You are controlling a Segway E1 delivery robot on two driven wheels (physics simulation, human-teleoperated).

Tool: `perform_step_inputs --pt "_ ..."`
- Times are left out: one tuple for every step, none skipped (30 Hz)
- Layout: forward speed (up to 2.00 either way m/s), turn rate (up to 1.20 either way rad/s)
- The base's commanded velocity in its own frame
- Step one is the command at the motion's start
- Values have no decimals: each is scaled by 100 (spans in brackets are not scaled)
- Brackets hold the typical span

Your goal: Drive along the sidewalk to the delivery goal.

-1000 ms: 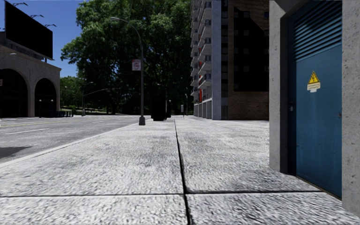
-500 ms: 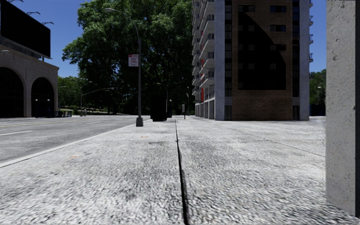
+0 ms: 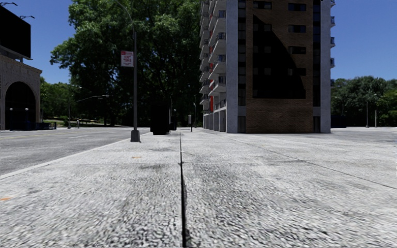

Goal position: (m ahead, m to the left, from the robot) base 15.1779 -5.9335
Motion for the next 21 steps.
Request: perform_step_inputs --pt "200 -48" --pt "200 -49" --pt "200 -49" --pt "200 -50" --pt "200 -50" --pt "200 -51" --pt "200 -51" --pt "200 -51" --pt "200 -52" --pt "200 -52" --pt "200 -52" --pt "200 -52" --pt "200 -52" --pt "200 -52" --pt "200 -52" --pt "200 -52" --pt "200 -52" --pt "200 -52" --pt "200 -52" --pt "200 -52" --pt "200 -52"
